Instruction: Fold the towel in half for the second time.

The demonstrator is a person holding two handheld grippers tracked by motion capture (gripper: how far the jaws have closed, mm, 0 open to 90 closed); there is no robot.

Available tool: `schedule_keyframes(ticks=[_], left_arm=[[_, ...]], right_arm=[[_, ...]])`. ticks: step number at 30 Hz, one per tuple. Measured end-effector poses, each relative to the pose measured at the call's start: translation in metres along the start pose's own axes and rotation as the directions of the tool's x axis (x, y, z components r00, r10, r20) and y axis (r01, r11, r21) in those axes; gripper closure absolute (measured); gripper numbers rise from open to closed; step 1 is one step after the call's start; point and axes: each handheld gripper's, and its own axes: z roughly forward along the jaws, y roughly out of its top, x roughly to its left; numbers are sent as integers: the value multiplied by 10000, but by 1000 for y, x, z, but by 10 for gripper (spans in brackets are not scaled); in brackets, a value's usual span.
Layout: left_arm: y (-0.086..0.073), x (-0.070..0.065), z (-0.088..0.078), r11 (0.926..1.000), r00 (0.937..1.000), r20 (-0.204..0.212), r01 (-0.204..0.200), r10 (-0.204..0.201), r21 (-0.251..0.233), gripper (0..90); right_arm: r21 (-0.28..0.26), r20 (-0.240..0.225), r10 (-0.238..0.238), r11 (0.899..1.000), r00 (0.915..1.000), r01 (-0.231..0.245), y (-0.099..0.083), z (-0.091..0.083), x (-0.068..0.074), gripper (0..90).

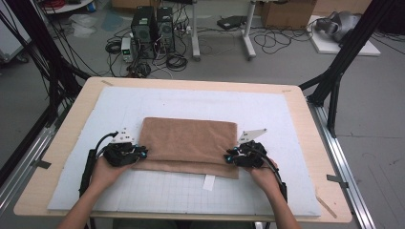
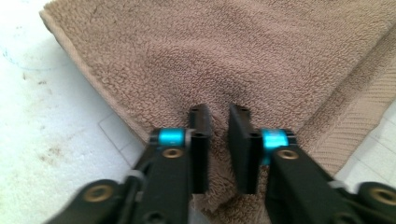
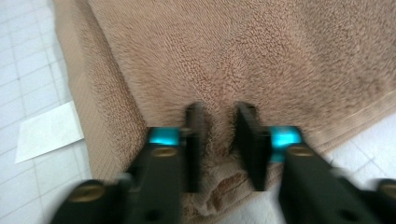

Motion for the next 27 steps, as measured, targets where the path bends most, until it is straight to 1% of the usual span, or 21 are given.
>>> schedule_keyframes(ticks=[3,6,9,11,14,16,17,18,19,20,21,22,24,27], left_arm=[[2,-1,-4,9999,10000,-61,42,-42,-100,858],[4,0,-14,9990,9999,-13,166,-166,-426,861],[9,-1,-25,9969,9998,-1,213,-213,-758,862],[13,-2,-32,9960,9999,53,163,-159,-876,862],[17,-5,-43,9940,9999,114,73,-61,-1089,862],[17,-5,-50,9922,9994,335,132,-91,-1242,862],[15,-5,-52,9917,9980,597,266,-192,-1260,860],[13,-5,-54,9920,9968,765,309,-217,-1221,857],[10,-5,-56,9923,9964,819,309,-211,-1200,856],[6,-5,-56,9928,9950,964,363,-253,-1145,829],[3,-4,-55,9930,9943,981,512,-407,-1069,761],[1,-4,-54,9936,9947,914,556,-467,-982,696],[-3,-3,-51,9944,9945,901,608,-530,-869,677],[-4,-7,-44,9978,9965,812,224,-173,-618,650]], right_arm=[[7,-55,-104,9999,9999,104,3,-3,0,833],[-134,-27,-108,9999,9999,107,8,-10,0,834],[-254,-78,-250,9994,9997,248,16,-19,3,833],[-420,-158,-359,9985,9992,352,21,-26,5,833],[-532,-186,-508,9973,9985,498,27,-37,9,831],[-542,-260,-643,9966,9976,628,28,-45,15,826],[-539,-290,-687,9963,9972,671,27,-47,17,822],[-556,-395,-694,9962,9968,672,25,-48,18,816],[-431,-578,-653,9971,9962,629,23,-47,20,800],[-289,-676,-619,9978,9958,601,20,-46,22,753],[-211,-652,-611,9980,9960,598,18,-44,23,702],[-267,-743,-505,9985,9960,486,16,-43,23,673],[-345,-764,-398,9987,9963,372,14,-40,23,660],[-263,-915,-432,9988,9949,409,12,-33,23,625]])
